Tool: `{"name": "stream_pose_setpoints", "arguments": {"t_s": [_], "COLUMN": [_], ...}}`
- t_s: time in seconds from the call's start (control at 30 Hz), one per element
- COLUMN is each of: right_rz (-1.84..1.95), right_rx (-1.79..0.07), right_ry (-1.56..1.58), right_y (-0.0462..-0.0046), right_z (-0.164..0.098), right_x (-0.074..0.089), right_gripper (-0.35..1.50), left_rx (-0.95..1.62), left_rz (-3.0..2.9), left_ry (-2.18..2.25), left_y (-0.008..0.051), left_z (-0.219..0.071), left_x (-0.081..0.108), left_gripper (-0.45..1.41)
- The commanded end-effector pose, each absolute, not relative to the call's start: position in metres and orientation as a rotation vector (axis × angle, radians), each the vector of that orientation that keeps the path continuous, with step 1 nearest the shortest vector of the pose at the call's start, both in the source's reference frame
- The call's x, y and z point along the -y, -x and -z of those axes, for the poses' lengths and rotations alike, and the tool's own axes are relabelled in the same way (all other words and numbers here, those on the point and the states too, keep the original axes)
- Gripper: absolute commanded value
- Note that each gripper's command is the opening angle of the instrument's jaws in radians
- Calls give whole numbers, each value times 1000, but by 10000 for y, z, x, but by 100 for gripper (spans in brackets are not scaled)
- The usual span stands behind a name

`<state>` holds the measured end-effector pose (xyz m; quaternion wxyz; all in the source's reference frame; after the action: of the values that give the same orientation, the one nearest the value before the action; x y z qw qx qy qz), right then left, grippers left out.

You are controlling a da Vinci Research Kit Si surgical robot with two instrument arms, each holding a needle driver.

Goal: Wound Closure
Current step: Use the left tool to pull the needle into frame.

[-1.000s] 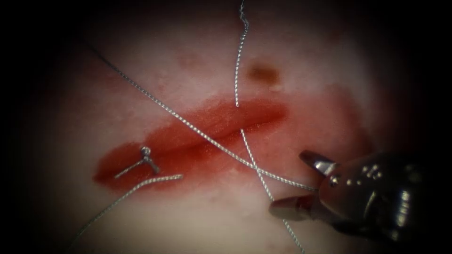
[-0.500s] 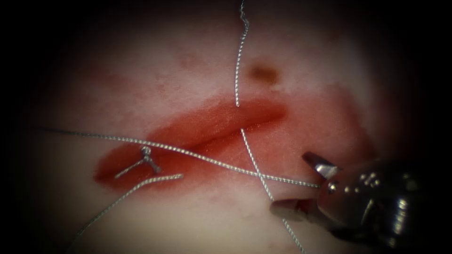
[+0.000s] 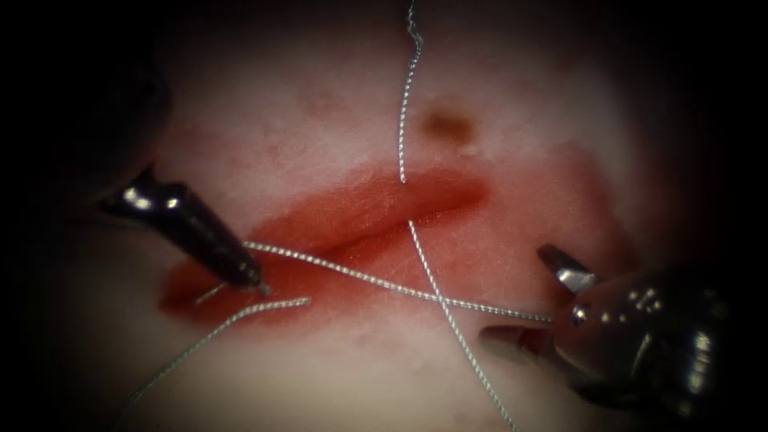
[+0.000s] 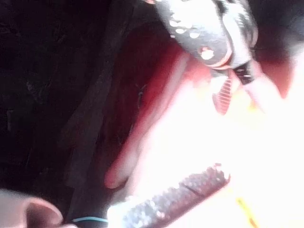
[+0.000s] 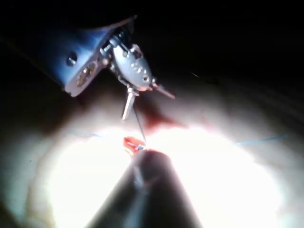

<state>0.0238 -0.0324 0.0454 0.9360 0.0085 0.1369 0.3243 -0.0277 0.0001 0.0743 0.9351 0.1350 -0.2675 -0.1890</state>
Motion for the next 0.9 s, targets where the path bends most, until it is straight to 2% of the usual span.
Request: {"name": "stream_pose_setpoints", "arguments": {"t_s": [0.03,0.07,0.1,0.33,0.47,0.5,0.53,0.67,0.8,0.9], "right_rz": [-655,-655,-657,-676,-678,-683,-690,-690,-692,-693], "right_rx": [-285,-284,-281,-251,-232,-223,-218,-206,-200,-200], "right_ry": [-14,-16,-19,-57,-98,-99,-95,-105,-108,-108], "right_y": [-242,-237,-228,-206,-211,-215,-218,-222,-226,-227], "right_z": [-447,-445,-442,-429,-429,-429,-429,-428,-428,-428], "right_x": [315,314,312,307,309,310,310,312,313,313], "right_gripper": [131,130,126,120,116,118,120,121,123,125], "left_rx": [637,689,792,691,683,681,680,673,642,629], "left_rz": [303,272,179,184,187,157,151,140,138,144], "left_ry": [-323,-352,-336,-262,-283,-315,-322,-316,-327,-329], "left_y": [286,291,300,322,333,337,338,340,339,339], "left_z": [-750,-759,-777,-808,-818,-825,-828,-838,-851,-858], "left_x": [-2,4,16,24,29,36,39,48,53,52], "left_gripper": [104,101,109,108,96,84,81,79,66,64]}}
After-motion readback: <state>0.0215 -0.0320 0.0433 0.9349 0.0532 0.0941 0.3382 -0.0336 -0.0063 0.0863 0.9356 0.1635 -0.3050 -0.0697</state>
